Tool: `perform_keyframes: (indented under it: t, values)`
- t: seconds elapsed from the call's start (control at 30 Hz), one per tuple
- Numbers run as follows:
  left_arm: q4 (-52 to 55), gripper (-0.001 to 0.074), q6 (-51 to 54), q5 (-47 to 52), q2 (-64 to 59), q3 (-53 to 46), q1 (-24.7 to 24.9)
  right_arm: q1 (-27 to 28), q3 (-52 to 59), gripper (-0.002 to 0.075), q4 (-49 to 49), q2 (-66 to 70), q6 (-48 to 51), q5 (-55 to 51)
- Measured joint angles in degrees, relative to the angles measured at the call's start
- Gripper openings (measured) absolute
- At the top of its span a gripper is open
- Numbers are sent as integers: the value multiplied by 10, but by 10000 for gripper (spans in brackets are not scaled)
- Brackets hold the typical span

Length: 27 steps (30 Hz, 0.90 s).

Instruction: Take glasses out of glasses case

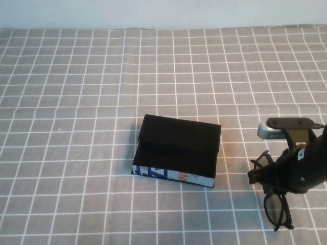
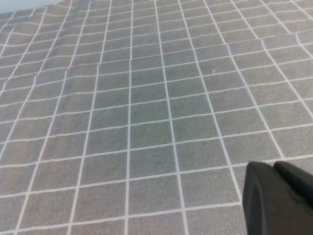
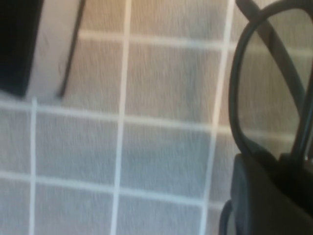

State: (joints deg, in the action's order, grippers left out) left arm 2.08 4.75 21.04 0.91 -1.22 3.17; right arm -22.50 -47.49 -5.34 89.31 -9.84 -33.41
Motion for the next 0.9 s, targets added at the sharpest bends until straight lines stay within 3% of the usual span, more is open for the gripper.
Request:
perform_keyframes:
  t: [0.23, 0.33, 0.5, 0.67, 0.9]
  values:
    - [0, -5, 0, 0, 0, 0, 0, 0, -7, 246, 0, 1, 0, 10]
    - [0, -4, 0, 0, 0, 0, 0, 0, -19, 268, 0, -11, 0, -17]
    - [0, -4, 0, 0, 0, 0, 0, 0, -22, 204, 0, -111, 0, -45]
    - [0, -4, 0, 0, 0, 0, 0, 0, 38, 39, -6, -314, 0, -1]
    - [0, -4, 0, 0, 0, 0, 0, 0, 198, -13, -17, -581, -1, 78]
